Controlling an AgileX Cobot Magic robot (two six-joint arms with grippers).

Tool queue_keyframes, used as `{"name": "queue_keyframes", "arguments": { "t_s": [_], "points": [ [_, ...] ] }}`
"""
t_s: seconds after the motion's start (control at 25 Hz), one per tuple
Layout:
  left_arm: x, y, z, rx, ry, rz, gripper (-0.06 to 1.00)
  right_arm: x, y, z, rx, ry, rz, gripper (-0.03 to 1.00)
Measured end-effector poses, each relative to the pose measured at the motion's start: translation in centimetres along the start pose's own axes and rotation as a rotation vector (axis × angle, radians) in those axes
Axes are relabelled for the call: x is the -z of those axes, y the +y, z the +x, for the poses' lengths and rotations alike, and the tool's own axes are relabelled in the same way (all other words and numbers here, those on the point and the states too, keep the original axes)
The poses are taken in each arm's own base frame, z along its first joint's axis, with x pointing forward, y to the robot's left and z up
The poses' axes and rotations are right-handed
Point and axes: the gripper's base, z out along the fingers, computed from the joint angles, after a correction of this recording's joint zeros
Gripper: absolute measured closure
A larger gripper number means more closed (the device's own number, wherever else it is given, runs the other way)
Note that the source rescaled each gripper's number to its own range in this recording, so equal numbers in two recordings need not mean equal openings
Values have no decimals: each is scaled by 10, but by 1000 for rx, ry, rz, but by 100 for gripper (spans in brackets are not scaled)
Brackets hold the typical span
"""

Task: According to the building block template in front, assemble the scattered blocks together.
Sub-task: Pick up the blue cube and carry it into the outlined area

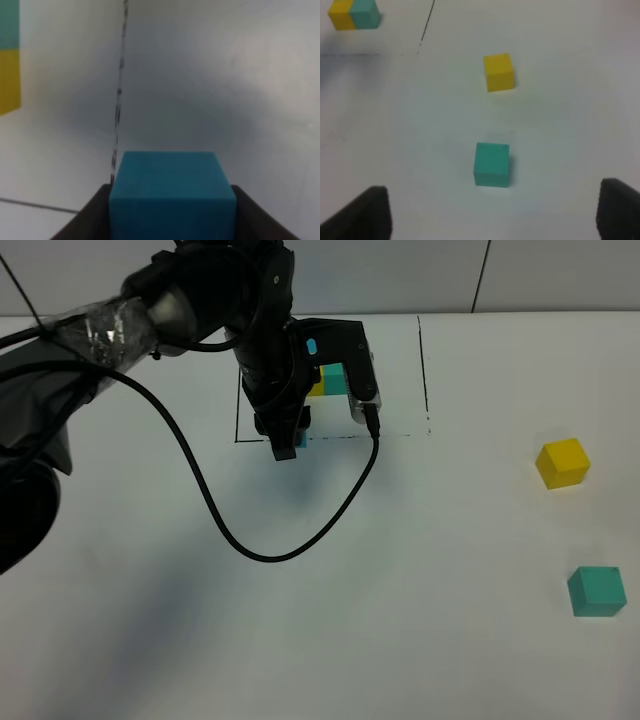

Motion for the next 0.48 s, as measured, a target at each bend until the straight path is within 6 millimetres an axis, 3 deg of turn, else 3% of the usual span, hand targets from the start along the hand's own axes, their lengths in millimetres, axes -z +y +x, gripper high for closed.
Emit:
{"name": "queue_keyframes", "arguments": {
  "t_s": [0.48],
  "points": [
    [-48, 4, -10, -64, -4, 60, 94, 0, 0, 0, 0, 0, 0, 29]
  ]
}}
